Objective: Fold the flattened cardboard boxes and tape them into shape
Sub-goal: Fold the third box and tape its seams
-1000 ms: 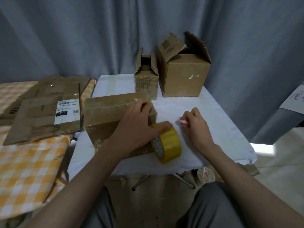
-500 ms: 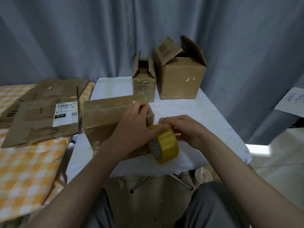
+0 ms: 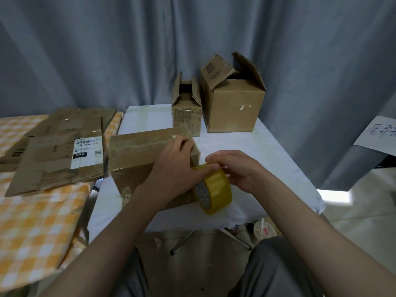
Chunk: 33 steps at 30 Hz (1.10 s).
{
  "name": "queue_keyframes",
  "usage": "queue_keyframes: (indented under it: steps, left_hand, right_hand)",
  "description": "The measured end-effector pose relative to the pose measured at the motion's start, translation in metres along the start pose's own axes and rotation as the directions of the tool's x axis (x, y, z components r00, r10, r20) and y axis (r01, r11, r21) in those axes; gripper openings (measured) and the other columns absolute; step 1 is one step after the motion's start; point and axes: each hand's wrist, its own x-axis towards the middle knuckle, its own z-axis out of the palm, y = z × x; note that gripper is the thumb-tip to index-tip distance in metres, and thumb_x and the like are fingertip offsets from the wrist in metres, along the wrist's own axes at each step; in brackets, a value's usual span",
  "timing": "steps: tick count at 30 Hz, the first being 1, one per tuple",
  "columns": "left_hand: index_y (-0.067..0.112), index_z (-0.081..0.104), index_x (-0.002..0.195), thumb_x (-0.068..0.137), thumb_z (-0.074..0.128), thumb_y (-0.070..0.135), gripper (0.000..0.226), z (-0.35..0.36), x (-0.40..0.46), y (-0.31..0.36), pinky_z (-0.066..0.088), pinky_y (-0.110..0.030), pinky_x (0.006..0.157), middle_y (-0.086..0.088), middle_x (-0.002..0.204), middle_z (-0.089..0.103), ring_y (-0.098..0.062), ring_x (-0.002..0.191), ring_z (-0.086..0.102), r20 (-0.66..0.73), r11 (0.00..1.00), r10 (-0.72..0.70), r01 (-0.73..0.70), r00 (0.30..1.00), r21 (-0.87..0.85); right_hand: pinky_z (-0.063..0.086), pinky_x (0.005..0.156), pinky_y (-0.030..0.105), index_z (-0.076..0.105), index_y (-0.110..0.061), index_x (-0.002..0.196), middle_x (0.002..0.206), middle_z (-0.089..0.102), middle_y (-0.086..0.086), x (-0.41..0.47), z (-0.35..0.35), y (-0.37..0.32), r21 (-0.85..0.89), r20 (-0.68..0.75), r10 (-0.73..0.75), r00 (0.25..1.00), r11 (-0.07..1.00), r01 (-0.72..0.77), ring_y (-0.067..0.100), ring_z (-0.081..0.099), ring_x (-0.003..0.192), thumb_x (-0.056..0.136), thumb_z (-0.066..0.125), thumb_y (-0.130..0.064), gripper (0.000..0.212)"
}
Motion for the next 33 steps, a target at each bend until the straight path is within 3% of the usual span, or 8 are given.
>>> queue_keyframes:
  steps: [3,7,10,12,16,22,26,33]
  left_hand:
    - [0.016,0.046,0.141,0.070,0.028,0.091,0.105,-0.004,0.000,0.001,0.039,-0.030,0.097,0.003,0.131,0.045,-0.014,0.117,0.042,0.017,1.000,0.007,-0.008,1.000,0.030]
    - [0.021,0.059,0.114,0.085,0.021,0.078,0.075,-0.015,0.017,-0.001,0.044,-0.039,0.093,0.002,0.117,0.050,-0.016,0.108,0.045,0.024,0.995,-0.005,0.002,1.000,0.104]
    - [0.027,0.050,0.101,0.089,0.038,0.072,0.048,-0.018,0.037,-0.008,0.044,-0.047,0.096,-0.001,0.120,0.046,-0.021,0.113,0.041,0.092,0.987,0.002,-0.017,0.996,0.159]
    - [0.029,0.046,0.099,0.083,0.048,0.075,0.049,-0.014,0.042,-0.015,0.044,-0.044,0.093,0.000,0.119,0.043,-0.020,0.110,0.038,0.115,0.983,0.030,-0.051,0.993,0.177]
    - [0.028,0.051,0.097,0.075,0.056,0.077,0.054,-0.007,0.038,-0.025,0.036,-0.034,0.080,0.005,0.110,0.041,-0.016,0.101,0.035,0.024,0.995,0.078,-0.080,0.997,0.065]
    - [0.029,0.047,0.098,0.076,0.067,0.068,0.049,-0.008,0.031,-0.025,0.043,-0.041,0.087,0.004,0.111,0.040,-0.014,0.101,0.032,-0.018,0.991,0.124,-0.122,0.992,0.061]
    - [0.025,0.052,0.108,0.074,0.071,0.065,0.056,-0.012,0.032,-0.021,0.043,-0.038,0.091,0.002,0.118,0.045,-0.016,0.107,0.037,0.019,0.997,0.079,-0.079,0.997,0.021]
    - [0.030,0.067,0.120,0.089,0.050,0.059,0.046,-0.026,0.012,0.024,0.041,-0.029,0.087,0.013,0.109,0.053,-0.005,0.102,0.044,0.096,0.980,0.186,-0.178,0.978,-0.083]
  right_hand:
    - [0.053,0.067,0.027,0.077,-0.012,0.101,0.106,0.073,0.012,-0.001,0.001,-0.001,-0.008,-0.001,0.013,1.000,1.000,-0.013,0.020,0.066,0.088,0.088,0.073,-0.022,0.017]
    - [0.054,0.068,0.029,0.074,-0.010,0.105,0.100,0.073,0.009,-0.003,0.002,0.000,-0.005,0.012,0.003,1.000,1.000,-0.003,0.020,0.067,0.086,0.087,0.074,-0.024,0.022]
    - [0.054,0.070,0.029,0.073,-0.008,0.107,0.101,0.071,0.009,-0.004,0.002,0.000,0.008,-0.003,0.010,1.000,1.000,-0.010,0.019,0.066,0.087,0.086,0.076,-0.022,0.025]
    - [0.055,0.066,0.028,0.072,-0.007,0.108,0.102,0.072,0.010,-0.005,0.001,0.001,0.026,0.004,0.005,1.000,1.000,-0.005,0.019,0.067,0.087,0.087,0.076,-0.021,0.025]
    - [0.053,0.059,0.024,0.074,-0.009,0.102,0.095,0.073,0.007,-0.006,0.001,0.003,0.033,0.012,-0.030,0.999,0.999,0.030,0.016,0.068,0.083,0.091,0.071,-0.019,0.015]
    - [0.051,0.069,0.026,0.076,-0.013,0.093,0.102,0.070,0.006,-0.016,-0.015,0.018,0.013,-0.068,-0.099,0.993,0.995,0.100,0.017,0.062,0.089,0.092,0.068,-0.019,0.010]
    - [0.055,0.061,0.023,0.069,-0.018,0.089,0.080,0.064,-0.001,-0.027,-0.024,0.031,0.094,-0.031,-0.219,0.975,0.971,0.222,0.009,0.066,0.068,0.098,0.060,-0.015,0.013]
    - [0.059,0.067,0.023,0.065,-0.023,0.098,0.089,0.065,0.009,-0.037,-0.019,0.040,0.071,-0.014,-0.383,0.924,0.921,0.383,0.008,0.070,0.078,0.100,0.059,-0.022,0.007]
